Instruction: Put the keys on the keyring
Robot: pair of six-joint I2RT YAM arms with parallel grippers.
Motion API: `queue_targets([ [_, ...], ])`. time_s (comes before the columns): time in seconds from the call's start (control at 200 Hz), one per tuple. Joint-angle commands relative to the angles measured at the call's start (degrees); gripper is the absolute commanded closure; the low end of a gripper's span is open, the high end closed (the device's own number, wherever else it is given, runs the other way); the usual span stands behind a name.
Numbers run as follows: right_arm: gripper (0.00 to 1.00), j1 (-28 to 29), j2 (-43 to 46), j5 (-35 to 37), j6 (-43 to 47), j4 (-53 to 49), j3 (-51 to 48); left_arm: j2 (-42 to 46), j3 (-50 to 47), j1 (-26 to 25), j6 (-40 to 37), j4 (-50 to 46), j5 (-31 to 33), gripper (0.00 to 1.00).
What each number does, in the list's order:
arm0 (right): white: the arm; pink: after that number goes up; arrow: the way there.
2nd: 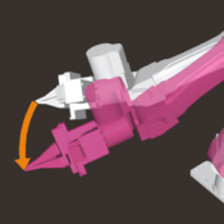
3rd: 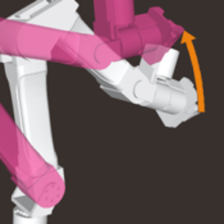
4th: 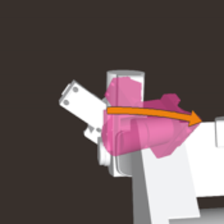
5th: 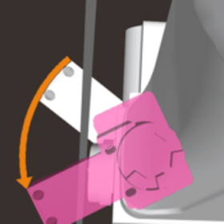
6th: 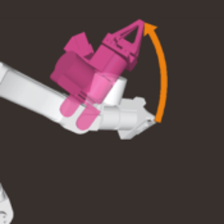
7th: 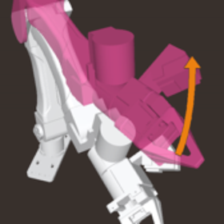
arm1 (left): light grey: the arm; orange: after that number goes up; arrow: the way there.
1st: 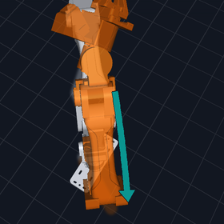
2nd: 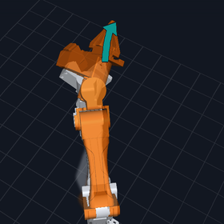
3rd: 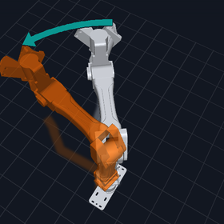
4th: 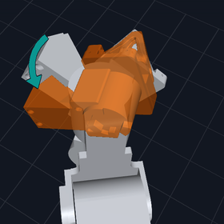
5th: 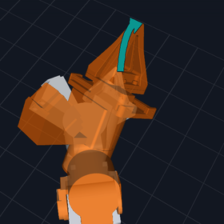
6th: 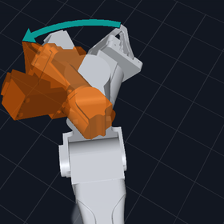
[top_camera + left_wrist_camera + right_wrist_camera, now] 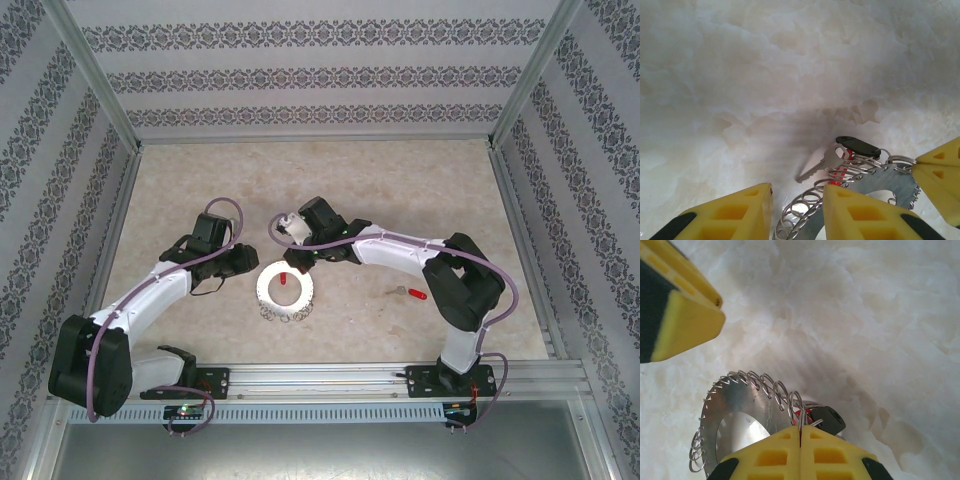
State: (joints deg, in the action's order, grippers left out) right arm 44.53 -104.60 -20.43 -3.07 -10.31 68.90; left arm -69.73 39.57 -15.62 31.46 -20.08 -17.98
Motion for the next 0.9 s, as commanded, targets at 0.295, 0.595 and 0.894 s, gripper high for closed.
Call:
queue_targets([
  [0.295, 0.87, -4.16, -4.41, -1.19, -6.31, 0.35, -1.4, 0.52, -1.54, 0.61, -1.2, 1.09, -1.04, 0.67],
  [0.595, 0.59, -5.03, -0.93, 2.2, -7.22, -0.5, -4.8, -0.56, -1.69, 0.45, -1.18, 1.69, -1.82, 0.65],
  [0.894, 0.65, -8.15, -1.65, 1.4, -9.32, -0.43, -7.12, -1.11, -1.69, 0.21, -1.05, 2.41, -2.27, 0.65],
])
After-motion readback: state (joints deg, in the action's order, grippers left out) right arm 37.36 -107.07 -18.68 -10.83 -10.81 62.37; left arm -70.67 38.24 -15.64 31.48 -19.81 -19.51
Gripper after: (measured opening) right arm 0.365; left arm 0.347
